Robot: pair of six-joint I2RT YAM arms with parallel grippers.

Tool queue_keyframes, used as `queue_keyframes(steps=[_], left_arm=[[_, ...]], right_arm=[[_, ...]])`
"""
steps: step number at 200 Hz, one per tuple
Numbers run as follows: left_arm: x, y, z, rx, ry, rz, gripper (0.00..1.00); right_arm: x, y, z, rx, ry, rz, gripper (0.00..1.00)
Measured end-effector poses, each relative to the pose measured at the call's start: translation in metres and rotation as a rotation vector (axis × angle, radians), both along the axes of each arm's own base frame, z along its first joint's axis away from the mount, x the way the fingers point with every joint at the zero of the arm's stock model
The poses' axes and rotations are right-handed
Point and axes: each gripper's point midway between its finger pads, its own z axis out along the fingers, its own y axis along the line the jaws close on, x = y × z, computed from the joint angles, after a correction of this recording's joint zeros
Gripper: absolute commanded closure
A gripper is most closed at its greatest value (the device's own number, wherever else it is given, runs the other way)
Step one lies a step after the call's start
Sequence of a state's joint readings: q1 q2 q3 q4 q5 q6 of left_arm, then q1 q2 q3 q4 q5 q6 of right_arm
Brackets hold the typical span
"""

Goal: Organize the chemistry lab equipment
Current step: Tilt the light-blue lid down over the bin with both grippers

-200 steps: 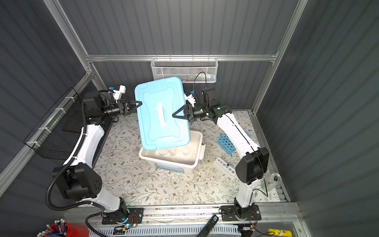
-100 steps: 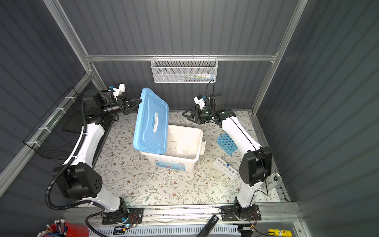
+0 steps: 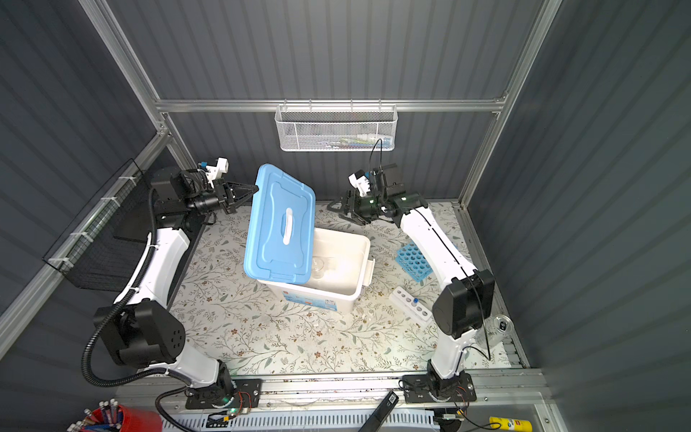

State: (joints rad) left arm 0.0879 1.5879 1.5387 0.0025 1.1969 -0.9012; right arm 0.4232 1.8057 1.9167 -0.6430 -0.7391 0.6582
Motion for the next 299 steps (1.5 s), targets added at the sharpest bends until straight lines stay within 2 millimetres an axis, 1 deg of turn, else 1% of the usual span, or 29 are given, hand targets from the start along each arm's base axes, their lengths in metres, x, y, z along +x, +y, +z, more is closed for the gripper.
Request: queue_keyframes(steps=[13, 30, 42, 50, 73, 84, 92, 123, 136, 156, 173, 182, 201, 219, 245, 272, 299], left_arm=[[0.002, 0.000, 0.000, -0.011, 0.002, 0.008, 1.00], [0.005, 0.001, 0.001, -0.023, 0.008, 0.021, 1.00], [0.007, 0.001, 0.002, -0.029, 0.011, 0.033, 1.00], [0.008, 0.002, 0.002, -0.034, 0.013, 0.040, 1.00], [0.009, 0.003, 0.000, -0.037, 0.016, 0.055, 1.00], [0.008, 0.003, -0.002, -0.037, 0.020, 0.061, 1.00], [0.006, 0.003, -0.002, -0.036, 0.019, 0.064, 1.00], [-0.003, 0.003, 0.001, -0.030, 0.012, 0.076, 1.00], [-0.007, 0.004, 0.002, -0.025, 0.006, 0.087, 1.00], [-0.015, 0.004, 0.001, -0.021, 0.005, 0.106, 1.00], [-0.018, 0.005, 0.002, -0.018, -0.002, 0.118, 1.00], [-0.019, 0.005, 0.002, -0.017, -0.003, 0.123, 1.00], [-0.023, 0.006, -0.001, -0.014, -0.004, 0.134, 1.00], [-0.027, 0.006, -0.003, -0.012, -0.003, 0.146, 1.00], [-0.034, 0.007, -0.008, -0.008, -0.001, 0.164, 1.00], [-0.037, 0.008, -0.010, 0.009, -0.007, 0.178, 1.00], [-0.044, 0.011, -0.016, 0.023, -0.001, 0.207, 1.00]], right_arm=[[-0.013, 0.010, 0.007, -0.012, 0.009, -0.005, 0.34], [-0.032, 0.024, 0.002, -0.035, 0.046, -0.005, 0.34], [-0.042, 0.032, -0.010, -0.052, 0.082, -0.008, 0.33], [-0.049, 0.034, -0.022, -0.062, 0.118, -0.016, 0.33], [-0.065, 0.028, -0.061, -0.097, 0.243, -0.075, 0.33], [-0.068, 0.027, -0.072, -0.112, 0.281, -0.105, 0.33], [-0.070, 0.027, -0.075, -0.117, 0.296, -0.123, 0.33], [-0.074, 0.030, -0.073, -0.087, 0.318, -0.182, 0.33], [-0.074, 0.030, -0.076, -0.068, 0.333, -0.203, 0.33], [-0.075, 0.031, -0.091, -0.045, 0.377, -0.237, 0.32], [-0.077, 0.034, -0.105, -0.049, 0.412, -0.255, 0.32], [-0.077, 0.036, -0.109, -0.049, 0.420, -0.257, 0.32], [-0.070, 0.047, -0.113, -0.028, 0.409, -0.249, 0.31], [-0.062, 0.056, -0.122, -0.018, 0.401, -0.241, 0.31], [-0.054, 0.062, -0.136, -0.022, 0.390, -0.234, 0.31], [-0.048, 0.062, -0.151, -0.062, 0.357, -0.217, 0.31], [-0.039, 0.056, -0.154, -0.072, 0.315, -0.217, 0.30]])
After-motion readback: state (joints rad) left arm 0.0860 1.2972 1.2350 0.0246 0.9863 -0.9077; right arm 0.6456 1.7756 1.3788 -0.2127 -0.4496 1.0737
